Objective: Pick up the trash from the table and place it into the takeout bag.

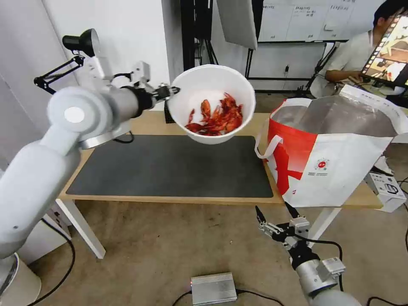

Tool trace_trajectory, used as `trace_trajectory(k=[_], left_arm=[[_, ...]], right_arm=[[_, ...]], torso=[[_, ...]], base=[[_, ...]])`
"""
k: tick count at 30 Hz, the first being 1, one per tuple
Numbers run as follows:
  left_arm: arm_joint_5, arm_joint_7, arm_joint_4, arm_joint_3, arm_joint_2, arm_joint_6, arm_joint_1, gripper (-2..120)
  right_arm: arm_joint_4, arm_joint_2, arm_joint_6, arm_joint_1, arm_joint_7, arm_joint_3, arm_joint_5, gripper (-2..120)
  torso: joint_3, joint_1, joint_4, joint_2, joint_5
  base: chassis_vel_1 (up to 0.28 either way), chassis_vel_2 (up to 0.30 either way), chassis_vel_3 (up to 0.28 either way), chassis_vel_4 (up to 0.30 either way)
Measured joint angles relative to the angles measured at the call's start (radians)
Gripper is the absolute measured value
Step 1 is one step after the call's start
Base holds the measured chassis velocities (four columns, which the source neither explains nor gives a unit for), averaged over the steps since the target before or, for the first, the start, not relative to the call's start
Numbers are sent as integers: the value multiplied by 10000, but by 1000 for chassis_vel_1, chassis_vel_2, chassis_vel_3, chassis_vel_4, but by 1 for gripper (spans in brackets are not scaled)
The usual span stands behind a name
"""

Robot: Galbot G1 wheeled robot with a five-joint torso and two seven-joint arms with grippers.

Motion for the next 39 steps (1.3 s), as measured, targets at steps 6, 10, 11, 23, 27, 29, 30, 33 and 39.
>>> trace_trajectory(k=[6, 10, 11, 23, 27, 29, 30, 33, 39], left_arm=[[59, -129, 687, 754, -862, -144, -991, 0], [128, -133, 1180, 982, -1321, -215, -1563, 0], [128, -133, 1180, 982, -1321, -215, -1563, 0], [523, -215, 2256, 1772, -2714, -358, -2505, 0], [720, -230, 2656, 1953, -3227, -465, -2710, 0], [808, -235, 2896, 2051, -3547, -467, -2796, 0], [869, -240, 3007, 2082, -3680, -467, -2818, 0], [1013, -317, 3265, 2158, -3991, -467, -2853, 0], [1445, -822, 3751, 2424, -4550, -385, -2998, 0]], right_arm=[[0, 0, 0, 0, 1, 0, 0, 100], [0, 0, 0, 0, 0, 0, 0, 100], [0, 0, 0, 0, 0, 0, 0, 100], [1, 0, 0, 0, 0, 0, 0, 100], [0, 0, 0, 0, 0, 0, 0, 100], [0, 0, 0, 0, 0, 0, 0, 100], [0, 0, 0, 0, 0, 0, 0, 100], [0, 1, 0, 0, 0, 0, 0, 100], [0, 0, 0, 0, 0, 0, 0, 100]], torso=[[-1, 0, -1, 0, 3], [-2, 0, -2, 0, 2], [-2, 0, -2, 0, 2], [-1, 0, 0, -1, 1], [-1, 0, 0, 0, 2], [-1, 0, 0, 0, 1], [-1, 0, 0, 0, 2], [-1, 0, 0, -1, 1], [-1, 0, 0, 0, 2]], base=[[0, 0, 0, 0], [0, 0, 0, 0], [0, 0, 0, 0], [0, 0, 0, 0], [0, 0, 0, 0], [0, 0, 0, 0], [0, 0, 0, 0], [0, 0, 0, 0], [0, 0, 0, 0]])
